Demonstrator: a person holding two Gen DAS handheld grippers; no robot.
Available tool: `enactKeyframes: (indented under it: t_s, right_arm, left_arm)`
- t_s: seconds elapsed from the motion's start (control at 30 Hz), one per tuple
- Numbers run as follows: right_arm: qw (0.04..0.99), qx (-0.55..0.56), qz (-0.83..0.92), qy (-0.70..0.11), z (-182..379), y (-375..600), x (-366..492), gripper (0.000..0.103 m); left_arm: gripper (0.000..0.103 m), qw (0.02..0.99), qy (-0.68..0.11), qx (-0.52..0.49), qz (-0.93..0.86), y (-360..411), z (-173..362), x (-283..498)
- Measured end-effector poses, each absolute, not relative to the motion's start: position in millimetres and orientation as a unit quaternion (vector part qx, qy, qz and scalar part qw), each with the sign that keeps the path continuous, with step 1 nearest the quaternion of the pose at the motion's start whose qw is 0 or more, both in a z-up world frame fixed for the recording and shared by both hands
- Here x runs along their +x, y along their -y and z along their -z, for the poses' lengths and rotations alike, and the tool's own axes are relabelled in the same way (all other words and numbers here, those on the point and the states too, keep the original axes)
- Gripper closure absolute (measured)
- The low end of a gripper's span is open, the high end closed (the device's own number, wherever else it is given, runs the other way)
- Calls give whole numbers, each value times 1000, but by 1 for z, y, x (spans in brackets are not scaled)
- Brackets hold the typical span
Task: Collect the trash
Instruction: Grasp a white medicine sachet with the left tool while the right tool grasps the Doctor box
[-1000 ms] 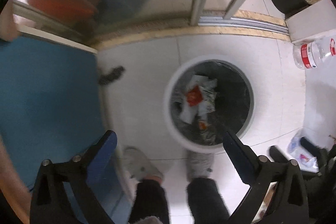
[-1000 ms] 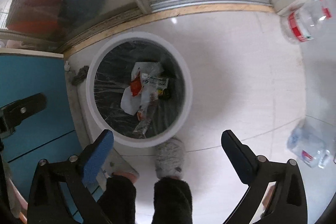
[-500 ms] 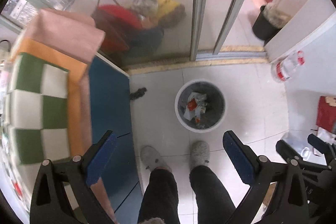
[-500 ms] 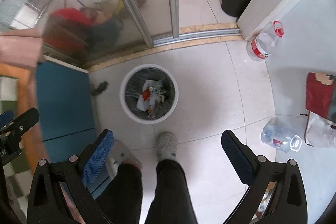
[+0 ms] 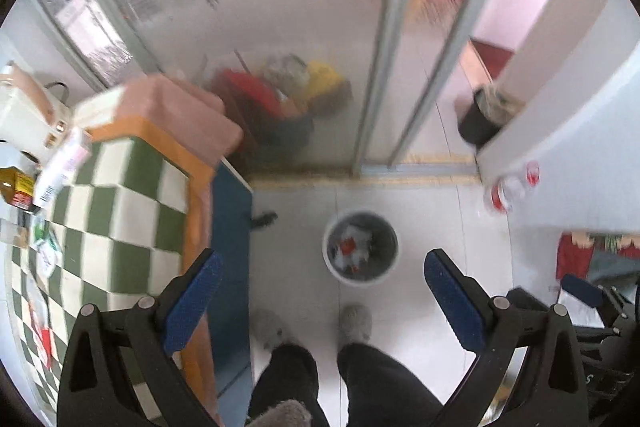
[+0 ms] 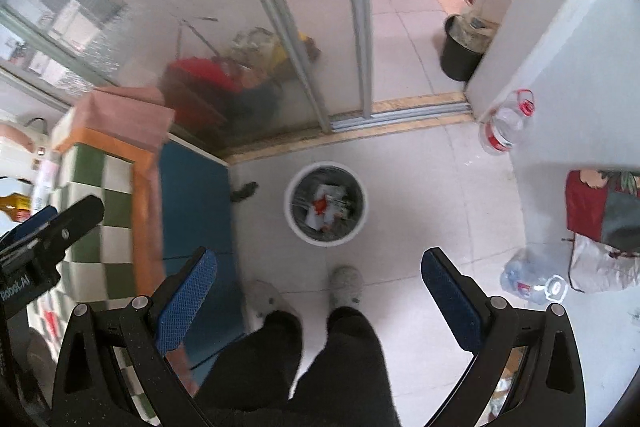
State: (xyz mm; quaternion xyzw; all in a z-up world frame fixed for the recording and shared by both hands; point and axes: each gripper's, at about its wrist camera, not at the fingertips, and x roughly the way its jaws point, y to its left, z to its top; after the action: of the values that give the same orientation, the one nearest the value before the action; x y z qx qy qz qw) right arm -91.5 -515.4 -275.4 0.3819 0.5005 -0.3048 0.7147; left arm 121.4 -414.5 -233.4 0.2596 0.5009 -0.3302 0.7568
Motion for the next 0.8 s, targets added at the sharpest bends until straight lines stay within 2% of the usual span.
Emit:
enactKeyframes:
  t_s: [0.17,0.37,0.57,0.63,0.8]
  right_arm:
    - [736,377,267,-495,248,505,-38,0]
    - [773,335,181,-507,218,456,78,0]
    - [799,261,82,-536,205,373,216,0]
    - [803,233,55,-546,206,344,268,0]
    - [805,136,-11,-578,219,279,391,0]
  left_arm:
    - [0,794,-491,219,283,368,201,183]
    - [0,831,-516,155,140,234,188,292]
    - [1,815,-575,73,-4,75,235,394]
    - [1,803,-595,38,-15,46,256,415]
    - [1,775,-631,6,0,27,303,457]
